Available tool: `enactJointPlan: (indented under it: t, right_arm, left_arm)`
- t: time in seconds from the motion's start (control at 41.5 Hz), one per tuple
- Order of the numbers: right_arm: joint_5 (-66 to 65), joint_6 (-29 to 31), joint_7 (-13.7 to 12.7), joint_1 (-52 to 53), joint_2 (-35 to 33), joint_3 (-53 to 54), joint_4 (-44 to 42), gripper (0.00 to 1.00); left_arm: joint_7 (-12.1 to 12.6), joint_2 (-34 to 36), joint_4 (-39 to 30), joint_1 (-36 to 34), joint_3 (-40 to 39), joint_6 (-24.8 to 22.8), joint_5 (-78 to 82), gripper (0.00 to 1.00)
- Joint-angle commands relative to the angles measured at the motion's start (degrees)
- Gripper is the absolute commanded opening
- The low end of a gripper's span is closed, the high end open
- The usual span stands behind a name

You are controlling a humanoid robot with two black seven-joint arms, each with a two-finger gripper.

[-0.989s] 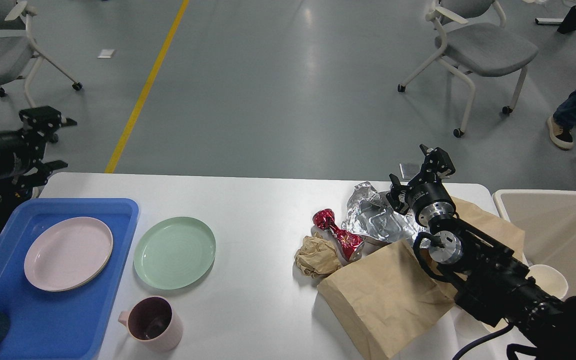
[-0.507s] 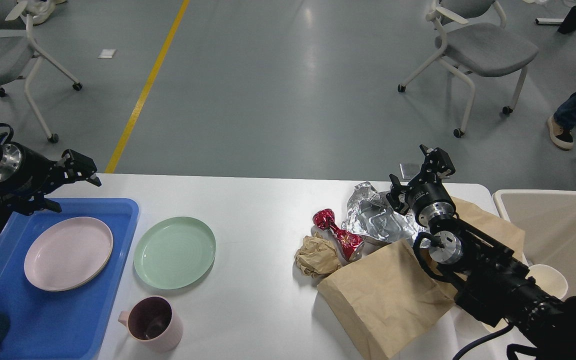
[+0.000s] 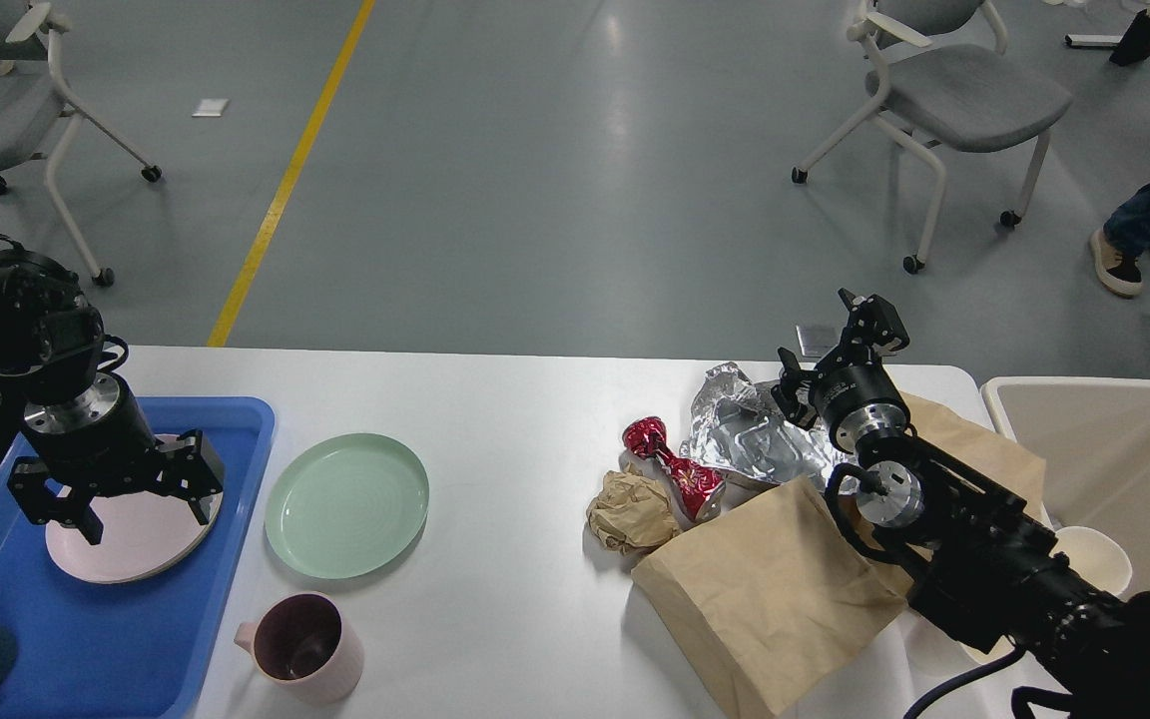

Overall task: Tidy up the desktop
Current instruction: 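Move the left gripper over the blue tray toward the pink mug, then lower the left gripper and grasp the pink mug by its rim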

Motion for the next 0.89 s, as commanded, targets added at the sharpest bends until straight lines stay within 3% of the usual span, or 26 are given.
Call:
enactJointPlan:
  t: [0.0,0.482,0.868]
  right_arm:
    - [0.0,0.0,0.0,0.0,0.0,-0.1,0.0,1.0]
    - [0.0,0.0,0.0,0.0,0.0,-0.1,0.0,1.0]
    - [0.0,0.0,0.0,0.0,0.0,-0.1,0.0,1.0]
  left_arm:
    - [0.1,-3.6,-2.7,-2.2,1.1,0.0,0.1,0.97]
    - [0.0,-16.4,-6.4,-4.4,0.9,0.0,0.3,0.97]
    - [0.2,-17.2,-5.9,-0.5,0.4,0.0,2.8,0.97]
